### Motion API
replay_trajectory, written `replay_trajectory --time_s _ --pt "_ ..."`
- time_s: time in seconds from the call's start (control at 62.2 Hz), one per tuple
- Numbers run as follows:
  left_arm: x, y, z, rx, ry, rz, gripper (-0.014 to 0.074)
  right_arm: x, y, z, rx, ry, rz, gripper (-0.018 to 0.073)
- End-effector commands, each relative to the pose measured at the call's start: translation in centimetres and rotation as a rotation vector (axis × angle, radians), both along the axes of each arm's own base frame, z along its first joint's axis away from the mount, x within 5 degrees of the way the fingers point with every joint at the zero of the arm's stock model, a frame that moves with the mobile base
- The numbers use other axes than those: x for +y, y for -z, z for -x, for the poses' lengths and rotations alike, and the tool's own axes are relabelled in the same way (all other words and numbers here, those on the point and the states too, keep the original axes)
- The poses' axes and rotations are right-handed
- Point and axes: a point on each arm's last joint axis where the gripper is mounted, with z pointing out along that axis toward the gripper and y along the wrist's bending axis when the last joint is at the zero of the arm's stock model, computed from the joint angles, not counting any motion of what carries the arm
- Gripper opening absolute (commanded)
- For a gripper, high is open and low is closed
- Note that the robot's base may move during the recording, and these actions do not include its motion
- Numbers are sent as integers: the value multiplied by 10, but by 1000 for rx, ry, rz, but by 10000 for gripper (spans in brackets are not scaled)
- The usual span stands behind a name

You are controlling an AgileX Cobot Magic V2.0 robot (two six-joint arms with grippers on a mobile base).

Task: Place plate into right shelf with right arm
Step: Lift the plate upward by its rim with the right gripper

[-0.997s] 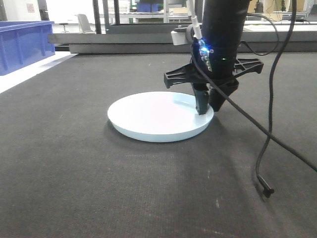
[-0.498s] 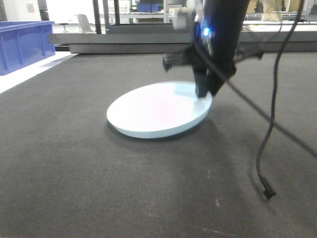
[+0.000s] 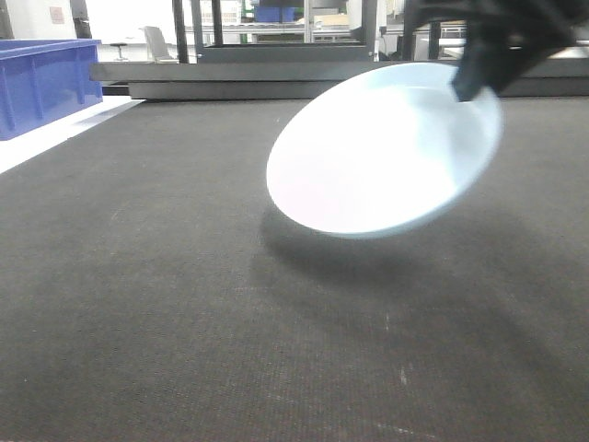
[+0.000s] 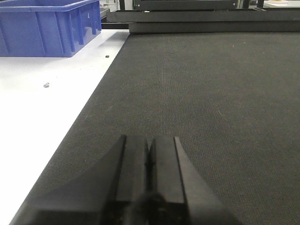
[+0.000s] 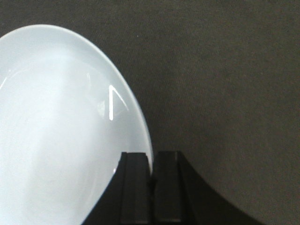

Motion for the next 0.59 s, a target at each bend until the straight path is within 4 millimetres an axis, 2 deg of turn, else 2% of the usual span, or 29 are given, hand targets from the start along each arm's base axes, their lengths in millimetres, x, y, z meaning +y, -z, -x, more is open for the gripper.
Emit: replay_trajectory --time_s 0.0,0.289,0.579 --pt "1 -6 0 -84 -11 14 -47 -10 -27 21 -193 -47 -67 29" --pt "1 -6 0 -84 -11 14 -47 -42 -43 93 -390 -78 -160 29" --pt "1 -6 0 -84 -11 14 -47 -78 -78 159 -691 -94 -147 29"
